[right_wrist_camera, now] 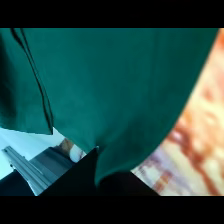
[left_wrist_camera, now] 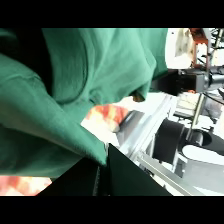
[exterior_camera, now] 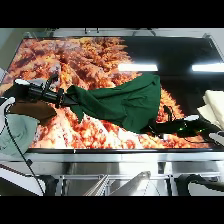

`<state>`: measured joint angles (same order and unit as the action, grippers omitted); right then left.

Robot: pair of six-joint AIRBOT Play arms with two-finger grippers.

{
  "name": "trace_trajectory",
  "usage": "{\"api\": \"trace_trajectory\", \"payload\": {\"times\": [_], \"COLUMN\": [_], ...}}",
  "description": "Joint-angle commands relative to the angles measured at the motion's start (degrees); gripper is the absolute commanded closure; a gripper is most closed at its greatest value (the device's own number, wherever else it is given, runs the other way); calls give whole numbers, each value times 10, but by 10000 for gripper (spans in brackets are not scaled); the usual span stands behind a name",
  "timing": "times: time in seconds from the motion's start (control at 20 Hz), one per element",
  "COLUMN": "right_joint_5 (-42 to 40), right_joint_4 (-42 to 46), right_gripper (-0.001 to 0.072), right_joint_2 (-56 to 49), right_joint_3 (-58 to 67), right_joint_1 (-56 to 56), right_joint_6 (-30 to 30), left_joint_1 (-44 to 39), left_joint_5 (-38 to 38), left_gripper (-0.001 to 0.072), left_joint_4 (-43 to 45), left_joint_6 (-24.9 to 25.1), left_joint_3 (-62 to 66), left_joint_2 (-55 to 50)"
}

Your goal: Fold the shirts.

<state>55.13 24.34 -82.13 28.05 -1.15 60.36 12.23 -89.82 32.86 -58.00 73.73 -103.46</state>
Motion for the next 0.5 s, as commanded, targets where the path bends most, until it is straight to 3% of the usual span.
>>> {"api": "trace_trajectory", "payload": {"times": [0.0, 0.3, 0.45], "right_joint_5": [9, 164, 221], "right_joint_4": [-47, -45, -63], "right_gripper": [689, 690, 691], "right_joint_2": [19, 239, 336], "right_joint_3": [5, 103, 257], "right_joint_1": [10, -177, -314], "right_joint_6": [-32, 0, 25], "left_joint_1": [14, 108, 159], "left_joint_5": [-32, -106, -161], "left_gripper": [697, 697, 697], "left_joint_4": [-3, -144, -312], "left_joint_6": [1, -2, -2], "left_joint_3": [-14, -13, -13], "left_joint_2": [2, 111, 212]}}
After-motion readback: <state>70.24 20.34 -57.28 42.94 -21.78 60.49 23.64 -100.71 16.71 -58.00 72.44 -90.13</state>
